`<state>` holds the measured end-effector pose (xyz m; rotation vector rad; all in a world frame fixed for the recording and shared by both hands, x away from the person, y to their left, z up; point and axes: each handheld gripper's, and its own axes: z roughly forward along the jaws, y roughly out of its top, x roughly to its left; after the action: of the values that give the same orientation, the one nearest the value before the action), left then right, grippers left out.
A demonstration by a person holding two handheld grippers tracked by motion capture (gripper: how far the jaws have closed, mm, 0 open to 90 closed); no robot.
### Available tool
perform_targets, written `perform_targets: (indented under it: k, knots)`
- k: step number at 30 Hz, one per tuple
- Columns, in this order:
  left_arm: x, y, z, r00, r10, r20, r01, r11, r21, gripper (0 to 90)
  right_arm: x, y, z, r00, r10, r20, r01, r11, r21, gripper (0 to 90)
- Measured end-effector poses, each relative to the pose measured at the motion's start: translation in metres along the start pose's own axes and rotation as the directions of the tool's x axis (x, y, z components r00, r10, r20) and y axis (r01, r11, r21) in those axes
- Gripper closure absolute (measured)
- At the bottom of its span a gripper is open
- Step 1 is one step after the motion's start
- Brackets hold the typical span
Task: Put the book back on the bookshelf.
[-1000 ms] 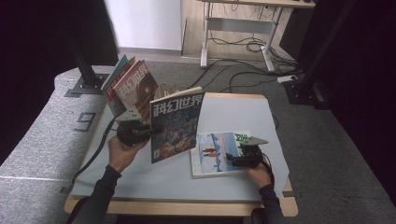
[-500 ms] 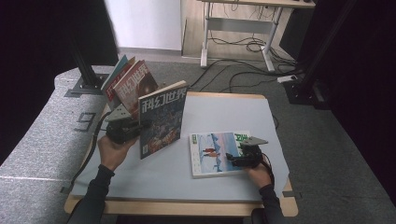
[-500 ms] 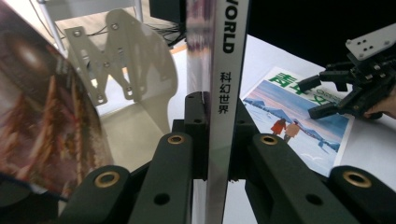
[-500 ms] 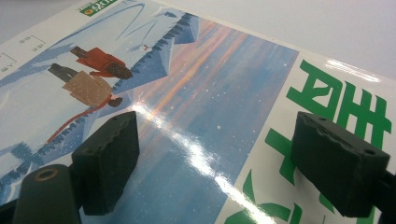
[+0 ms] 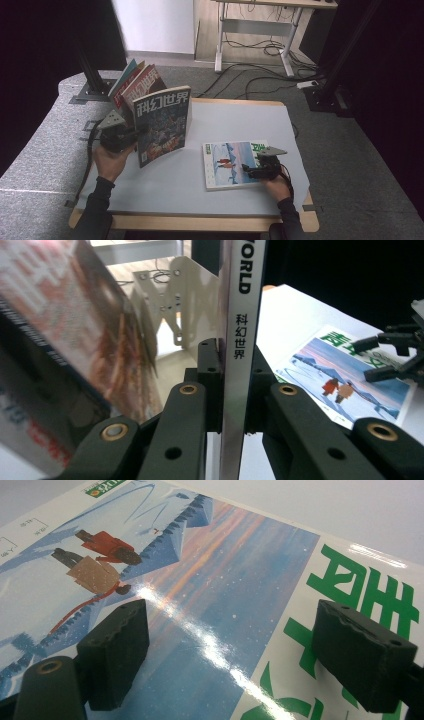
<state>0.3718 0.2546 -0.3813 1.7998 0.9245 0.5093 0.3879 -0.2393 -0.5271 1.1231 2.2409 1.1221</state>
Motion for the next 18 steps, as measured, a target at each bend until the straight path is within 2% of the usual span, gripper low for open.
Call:
perform_targets:
  k: [6,9,13,16,18]
  knots:
    - [0.008,-0.002,-0.008,0.9986,-0.016,-0.050,0.015,0.9998,-0.014,82.8,0.000,0.000,0.000,1.0000,0.000,0.000,0.000,1.000,0.000,14.9]
    - [0.015,-0.004,-0.012,0.9955,-0.049,-0.081,0.047,0.9985,-0.030,82.8,0.000,0.000,0.000,1.0000,0.000,0.000,0.000,1.000,0.000,14.9]
    - [0.022,-0.009,-0.016,0.9903,-0.095,-0.101,0.091,0.9946,-0.050,82.8,0.000,0.000,0.000,1.0000,0.001,0.000,-0.001,1.000,0.000,14.9]
    - [0.029,-0.013,-0.019,0.9860,-0.144,-0.084,0.138,0.9880,-0.069,82.8,0.000,0.000,0.000,1.0000,0.000,0.000,0.000,1.000,0.000,14.9]
    - [0.030,-0.014,-0.018,0.9859,-0.139,-0.094,0.133,0.9890,-0.064,82.8,0.000,0.000,0.000,1.0000,0.000,0.000,0.000,1.000,0.000,14.8]
